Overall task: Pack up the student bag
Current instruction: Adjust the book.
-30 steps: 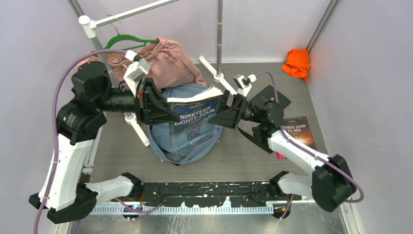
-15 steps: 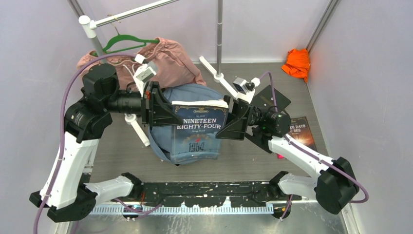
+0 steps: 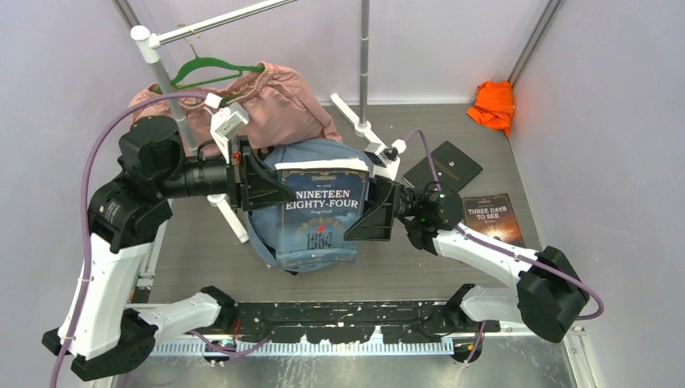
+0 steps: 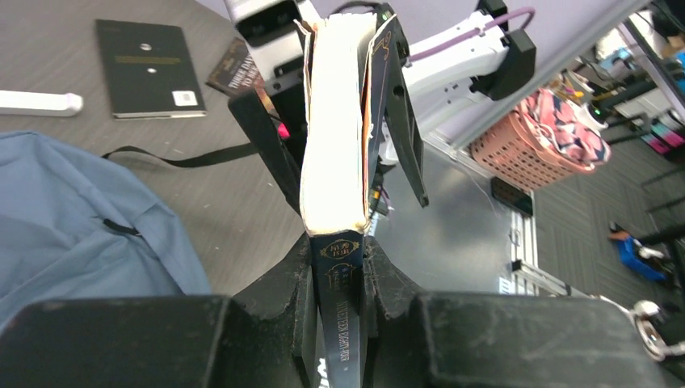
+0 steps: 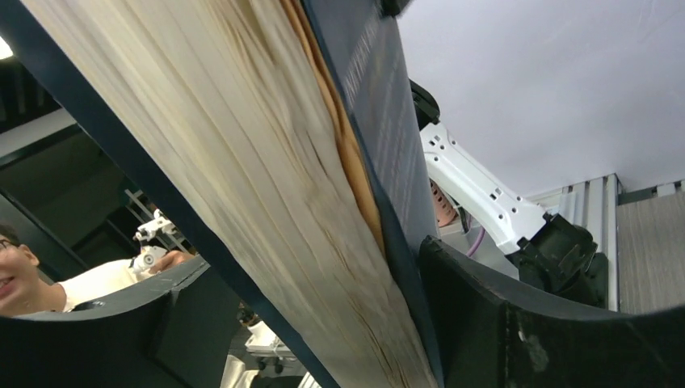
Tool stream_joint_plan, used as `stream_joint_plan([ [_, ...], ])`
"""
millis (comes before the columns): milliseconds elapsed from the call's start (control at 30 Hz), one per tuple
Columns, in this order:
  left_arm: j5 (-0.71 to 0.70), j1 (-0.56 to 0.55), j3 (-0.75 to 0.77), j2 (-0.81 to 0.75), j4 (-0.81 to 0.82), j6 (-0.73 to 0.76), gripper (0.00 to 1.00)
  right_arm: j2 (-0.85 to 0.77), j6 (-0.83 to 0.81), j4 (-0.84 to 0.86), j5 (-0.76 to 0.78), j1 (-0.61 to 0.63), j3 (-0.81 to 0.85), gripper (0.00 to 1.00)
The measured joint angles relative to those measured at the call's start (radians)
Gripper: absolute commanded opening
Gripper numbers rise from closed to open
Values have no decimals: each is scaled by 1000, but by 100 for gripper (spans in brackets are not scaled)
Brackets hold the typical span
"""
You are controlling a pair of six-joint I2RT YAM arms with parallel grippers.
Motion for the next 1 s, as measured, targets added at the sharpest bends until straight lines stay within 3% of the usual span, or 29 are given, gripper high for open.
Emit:
stream_joint_plan([
  [100, -63, 0, 0, -20, 1, -7, 0, 27, -6, -3, 6, 18, -9, 82],
  [167, -92, 0, 0, -34, 1, -11, 0, 39, -13, -6, 16, 27, -11, 76],
  [533, -151, 0, -1, -60, 5, -29, 0, 62, -54, -13, 93, 38, -32, 18],
  [767, -170, 1, -20, -58, 13, -52, 3, 63, -56, -6, 116, 38, -50, 1],
  [800, -174, 1, -22, -55, 12, -54, 22, 63, -53, -1, 123, 36, -58, 1],
  [833, -181, 1, -24, -52, 10, -55, 50, 63, -50, 2, 130, 32, -68, 1],
  [867, -189, 0, -26, -51, 8, -55, 69, 62, -45, 6, 143, 23, -82, 1],
  [933, -236, 1, -35, -37, 16, -35, 95, 52, -18, -8, 176, -3, -122, 1],
  [1000, -296, 2, -37, -20, 23, -29, 100, 40, 6, -47, 211, -57, -175, 1],
])
